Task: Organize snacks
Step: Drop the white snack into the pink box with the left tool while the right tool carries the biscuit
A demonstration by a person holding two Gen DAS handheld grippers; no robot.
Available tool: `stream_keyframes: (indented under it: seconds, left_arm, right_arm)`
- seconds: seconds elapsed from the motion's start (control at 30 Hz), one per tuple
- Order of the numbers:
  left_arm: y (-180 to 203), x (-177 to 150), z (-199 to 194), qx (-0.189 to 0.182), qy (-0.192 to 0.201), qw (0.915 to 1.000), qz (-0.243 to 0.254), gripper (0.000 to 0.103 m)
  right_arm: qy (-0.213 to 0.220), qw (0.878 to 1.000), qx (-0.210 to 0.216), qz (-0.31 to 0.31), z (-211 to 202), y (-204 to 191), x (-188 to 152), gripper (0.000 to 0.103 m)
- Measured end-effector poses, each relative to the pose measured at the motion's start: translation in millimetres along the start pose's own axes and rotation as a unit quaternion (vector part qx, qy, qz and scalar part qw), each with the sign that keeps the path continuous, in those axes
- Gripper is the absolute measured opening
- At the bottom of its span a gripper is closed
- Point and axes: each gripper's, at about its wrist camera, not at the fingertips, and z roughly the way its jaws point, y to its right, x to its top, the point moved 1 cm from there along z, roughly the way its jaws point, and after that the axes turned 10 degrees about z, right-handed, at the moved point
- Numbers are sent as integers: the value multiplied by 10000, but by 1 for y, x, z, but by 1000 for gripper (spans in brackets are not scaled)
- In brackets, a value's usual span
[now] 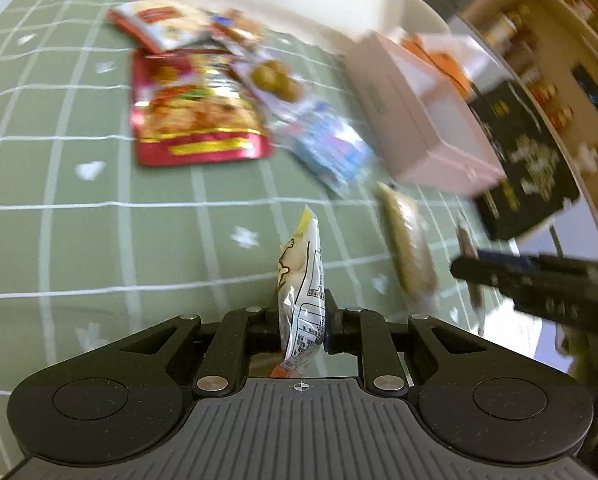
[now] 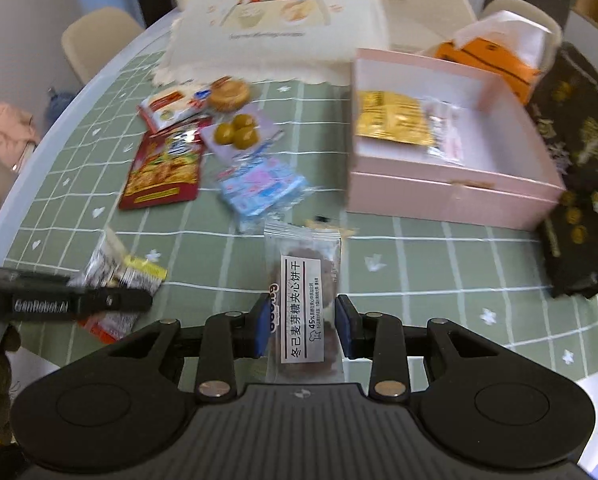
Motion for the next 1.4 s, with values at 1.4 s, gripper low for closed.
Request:
stream_keyframes:
  seconds: [1.4]
  left_arm:
    - [138,72,48,1409,617,9801,1255,22]
  right_arm:
    - [1025,9931,-364,437,-52,113,67,33]
